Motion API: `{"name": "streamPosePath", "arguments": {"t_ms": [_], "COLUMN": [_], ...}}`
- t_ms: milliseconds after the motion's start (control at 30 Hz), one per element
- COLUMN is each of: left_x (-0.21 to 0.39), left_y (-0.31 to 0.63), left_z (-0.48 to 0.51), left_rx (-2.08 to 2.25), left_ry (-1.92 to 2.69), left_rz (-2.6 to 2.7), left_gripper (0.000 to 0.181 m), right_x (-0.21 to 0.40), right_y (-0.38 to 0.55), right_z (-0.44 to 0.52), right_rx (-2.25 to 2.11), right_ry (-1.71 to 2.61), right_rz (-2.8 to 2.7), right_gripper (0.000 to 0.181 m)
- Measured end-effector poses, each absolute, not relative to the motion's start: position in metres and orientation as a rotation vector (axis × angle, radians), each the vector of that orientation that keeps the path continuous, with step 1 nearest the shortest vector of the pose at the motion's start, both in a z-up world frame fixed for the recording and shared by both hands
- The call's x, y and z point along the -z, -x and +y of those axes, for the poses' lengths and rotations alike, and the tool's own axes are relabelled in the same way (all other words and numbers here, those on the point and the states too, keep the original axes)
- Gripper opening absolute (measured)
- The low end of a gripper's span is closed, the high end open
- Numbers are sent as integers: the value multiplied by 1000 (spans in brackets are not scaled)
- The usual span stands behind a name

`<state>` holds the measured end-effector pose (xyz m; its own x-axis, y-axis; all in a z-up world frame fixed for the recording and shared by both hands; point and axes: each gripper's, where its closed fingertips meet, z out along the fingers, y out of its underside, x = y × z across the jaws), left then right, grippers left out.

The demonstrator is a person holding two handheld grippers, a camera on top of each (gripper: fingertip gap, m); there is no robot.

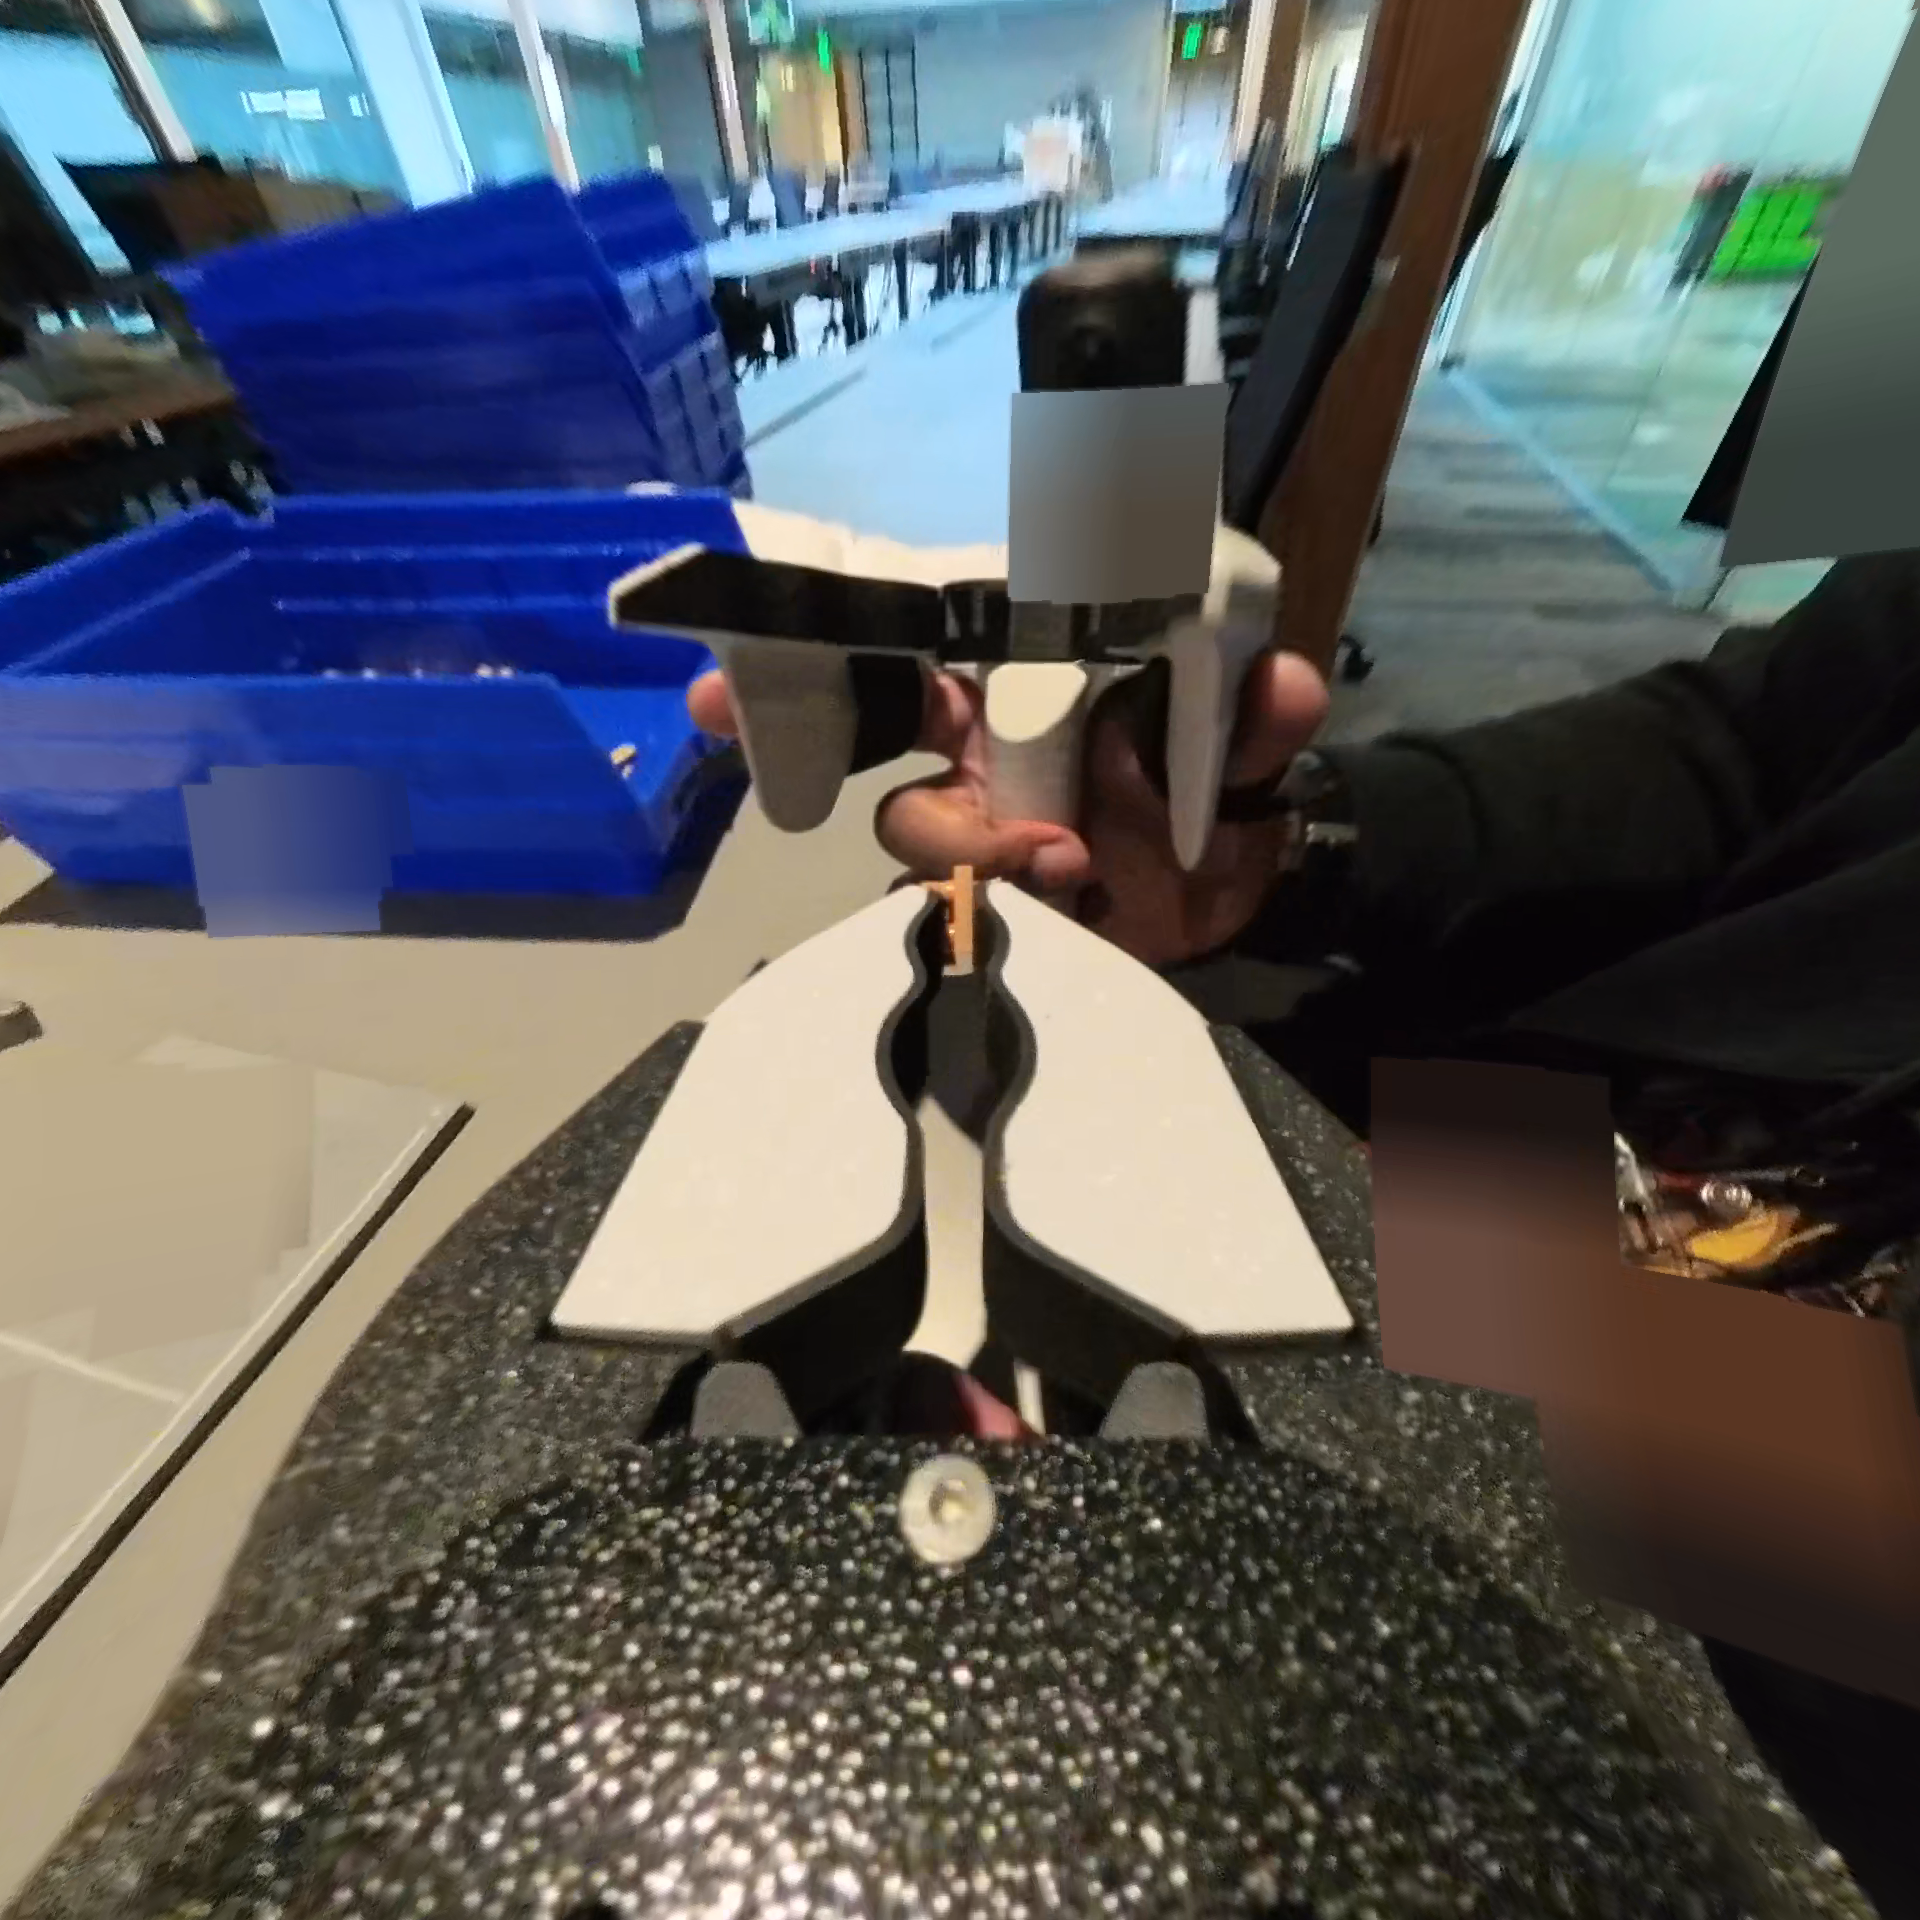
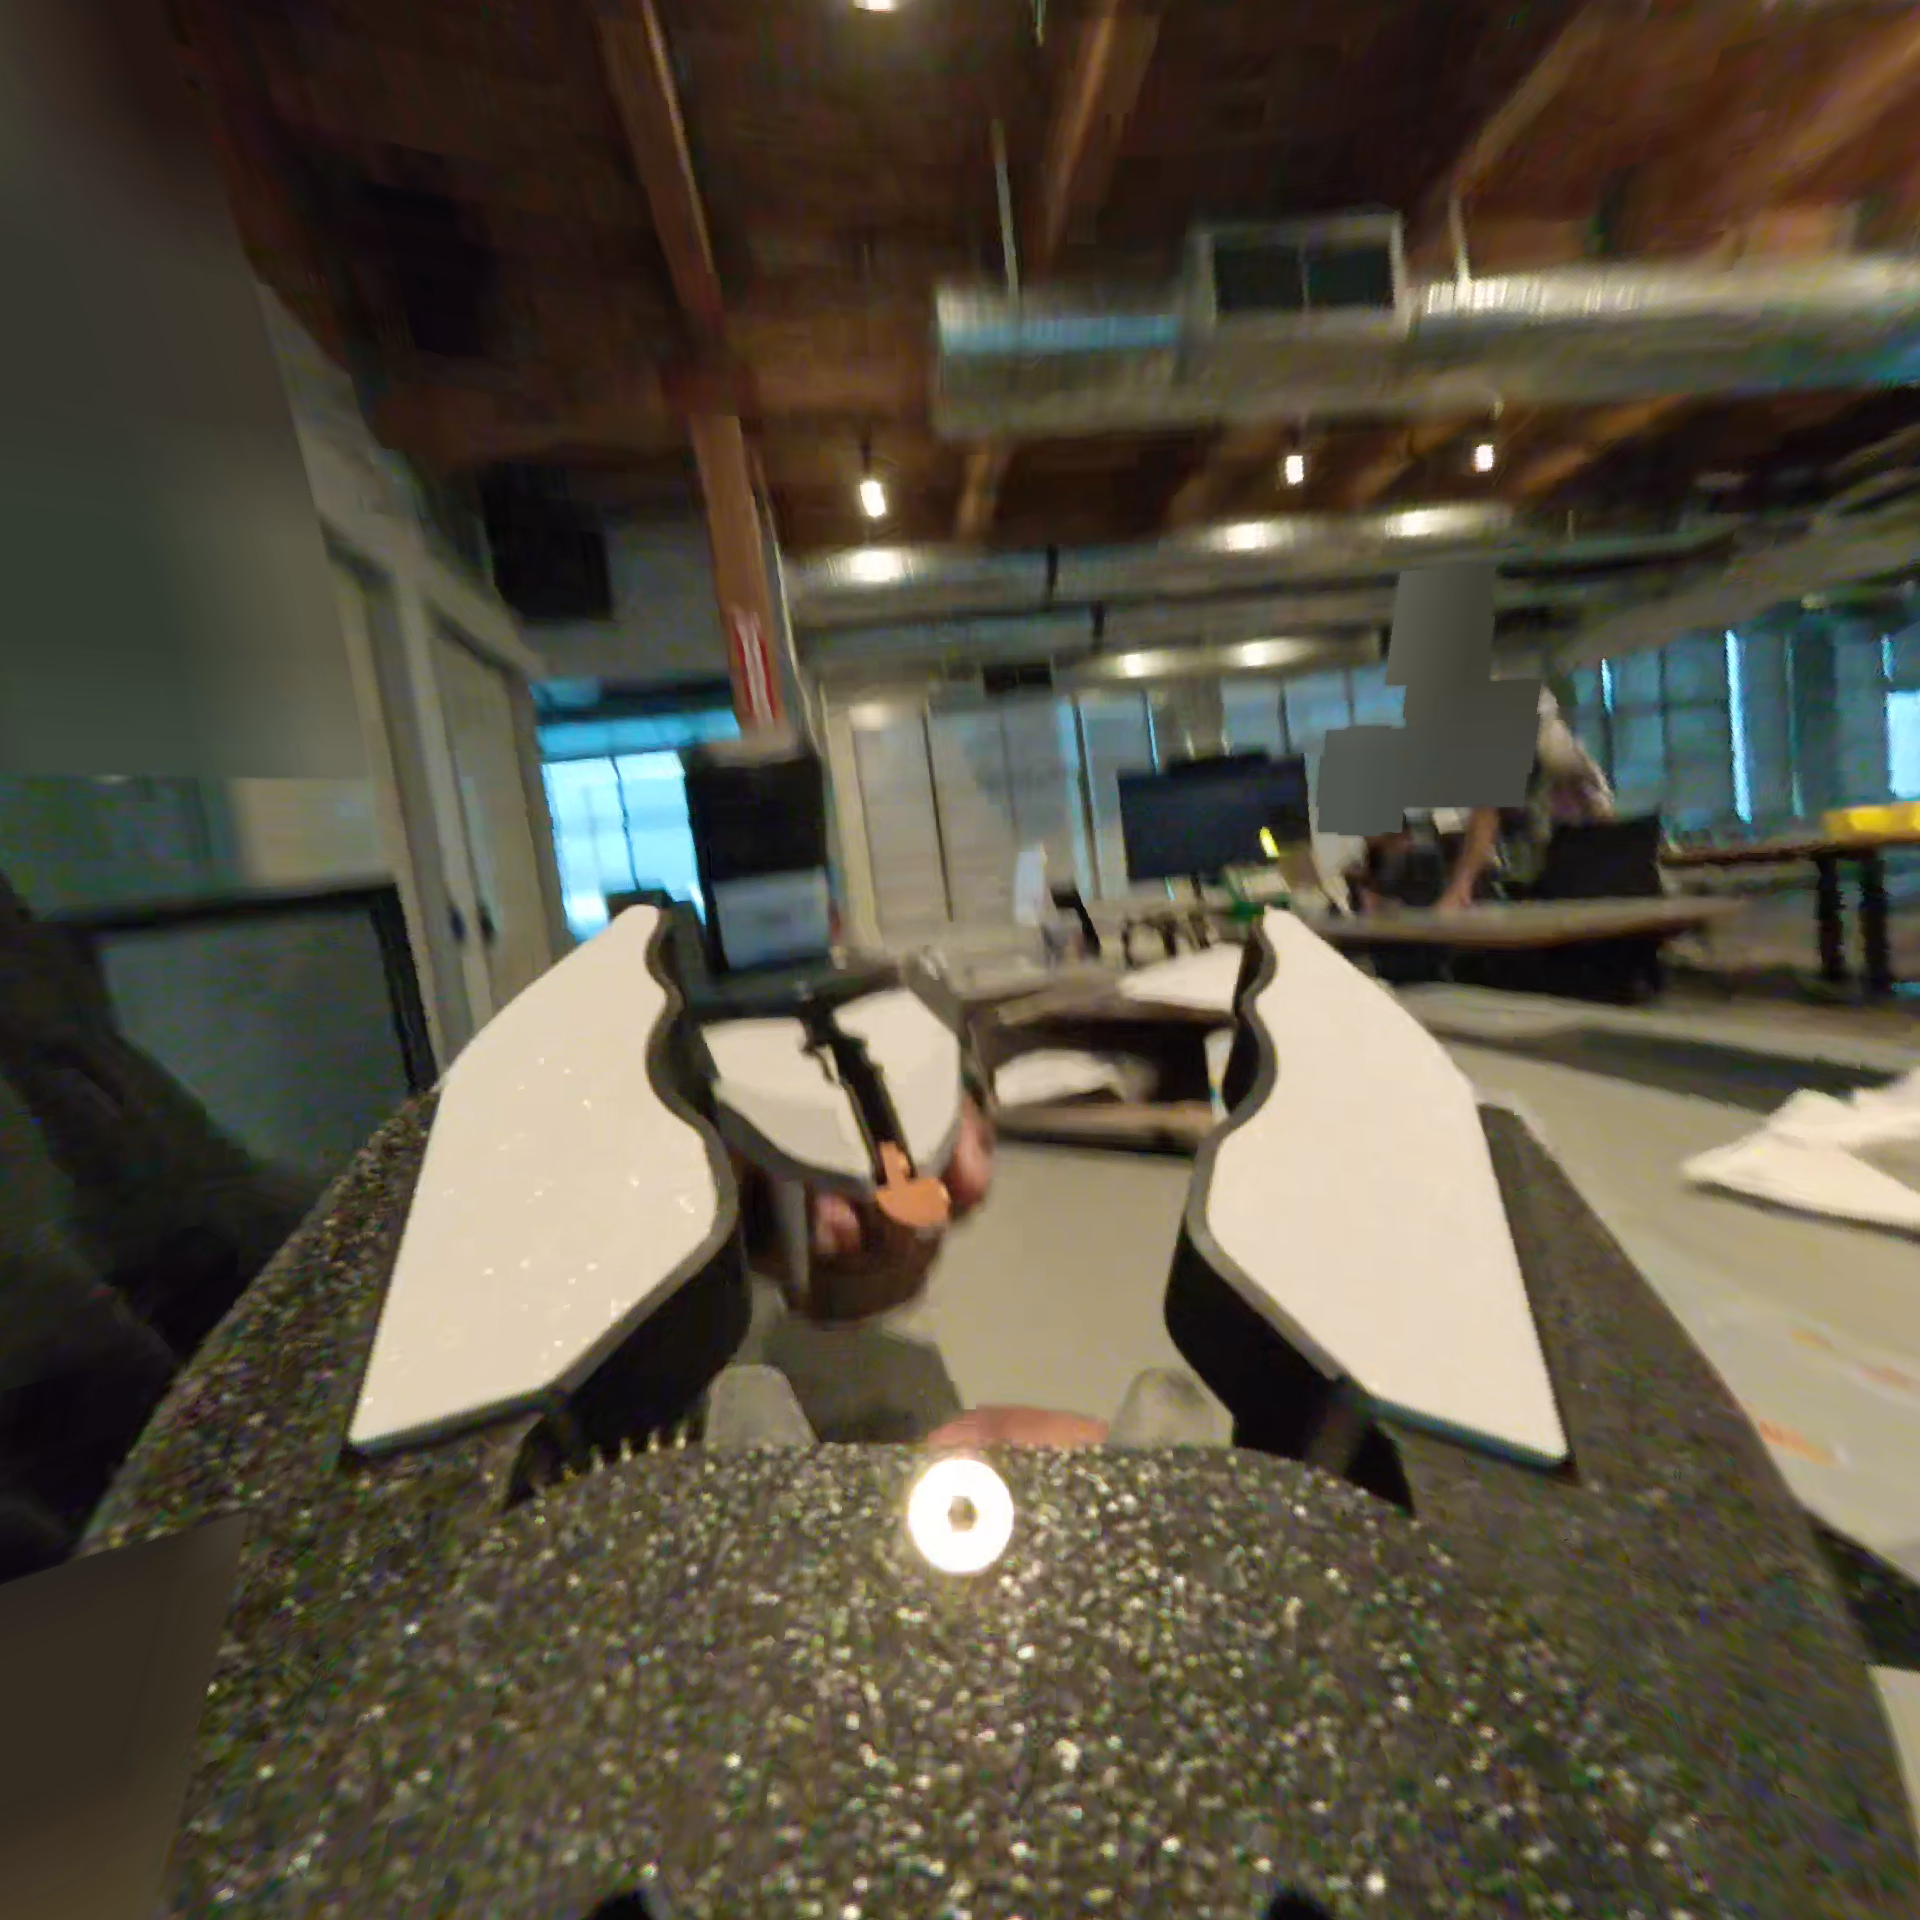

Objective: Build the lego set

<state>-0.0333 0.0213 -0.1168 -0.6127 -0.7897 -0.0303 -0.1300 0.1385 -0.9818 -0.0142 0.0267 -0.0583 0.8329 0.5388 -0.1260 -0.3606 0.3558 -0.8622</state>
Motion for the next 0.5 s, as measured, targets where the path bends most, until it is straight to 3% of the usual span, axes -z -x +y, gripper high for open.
{"name": "streamPosePath", "arguments": {"t_ms": [233,500], "left_x": [83,93], "left_y": [28,10], "left_z": [-5,-32], "left_rx": [2065,2122], "left_ry": [749,781], "left_rz": [1440,1344], "left_gripper": [4,4], "right_x": [15,1], "right_y": [-6,-13], "right_z": [-14,-26], "right_rx": [-741,-661], "right_ry": [655,530], "right_rz": [-77,-20], "right_gripper": [113,107]}}
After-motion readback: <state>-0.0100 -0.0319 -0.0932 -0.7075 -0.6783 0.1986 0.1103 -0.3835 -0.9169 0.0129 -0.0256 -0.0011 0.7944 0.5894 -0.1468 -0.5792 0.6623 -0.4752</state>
